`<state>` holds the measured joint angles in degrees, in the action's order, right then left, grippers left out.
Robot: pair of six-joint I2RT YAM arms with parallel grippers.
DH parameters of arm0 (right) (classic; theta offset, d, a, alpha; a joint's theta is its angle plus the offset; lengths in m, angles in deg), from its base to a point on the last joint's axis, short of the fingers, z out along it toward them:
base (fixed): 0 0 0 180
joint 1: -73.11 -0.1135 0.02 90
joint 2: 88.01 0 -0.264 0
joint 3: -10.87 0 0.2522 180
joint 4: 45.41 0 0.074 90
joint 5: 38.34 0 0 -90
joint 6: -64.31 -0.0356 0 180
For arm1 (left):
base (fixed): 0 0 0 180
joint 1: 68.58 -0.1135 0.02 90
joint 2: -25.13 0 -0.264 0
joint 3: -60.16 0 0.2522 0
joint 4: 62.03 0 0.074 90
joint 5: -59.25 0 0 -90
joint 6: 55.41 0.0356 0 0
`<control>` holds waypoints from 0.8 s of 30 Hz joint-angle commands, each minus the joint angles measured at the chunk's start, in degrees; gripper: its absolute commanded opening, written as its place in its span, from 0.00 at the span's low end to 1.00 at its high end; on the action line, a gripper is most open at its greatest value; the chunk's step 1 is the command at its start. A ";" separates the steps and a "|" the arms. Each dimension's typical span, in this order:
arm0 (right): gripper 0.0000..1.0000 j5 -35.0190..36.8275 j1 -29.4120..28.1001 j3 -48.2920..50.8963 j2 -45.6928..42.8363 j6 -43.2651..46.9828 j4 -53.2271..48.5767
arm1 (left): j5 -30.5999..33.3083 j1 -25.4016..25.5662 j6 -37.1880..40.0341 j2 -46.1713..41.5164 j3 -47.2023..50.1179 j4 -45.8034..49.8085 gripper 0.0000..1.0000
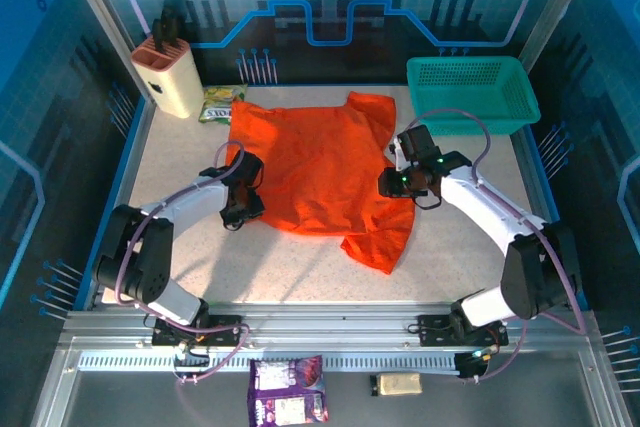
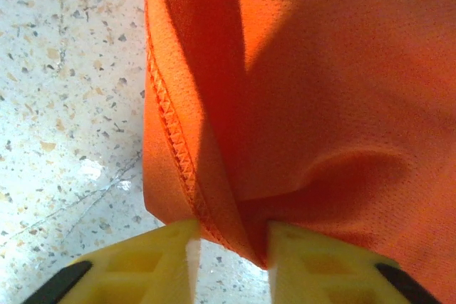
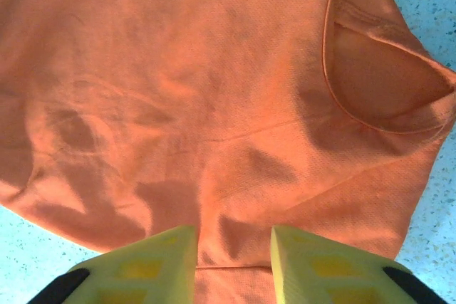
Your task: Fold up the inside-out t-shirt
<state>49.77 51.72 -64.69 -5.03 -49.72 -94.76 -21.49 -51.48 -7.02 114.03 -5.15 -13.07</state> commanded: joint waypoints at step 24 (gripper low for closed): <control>0.43 -3.26 -1.04 11.09 5.30 -8.93 -0.09 | 2.42 0.21 2.72 -2.94 1.19 0.38 0.00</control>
<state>46.84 51.65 -54.42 -0.90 -56.33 -93.91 -20.01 -51.48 -5.57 112.81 -4.95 -13.09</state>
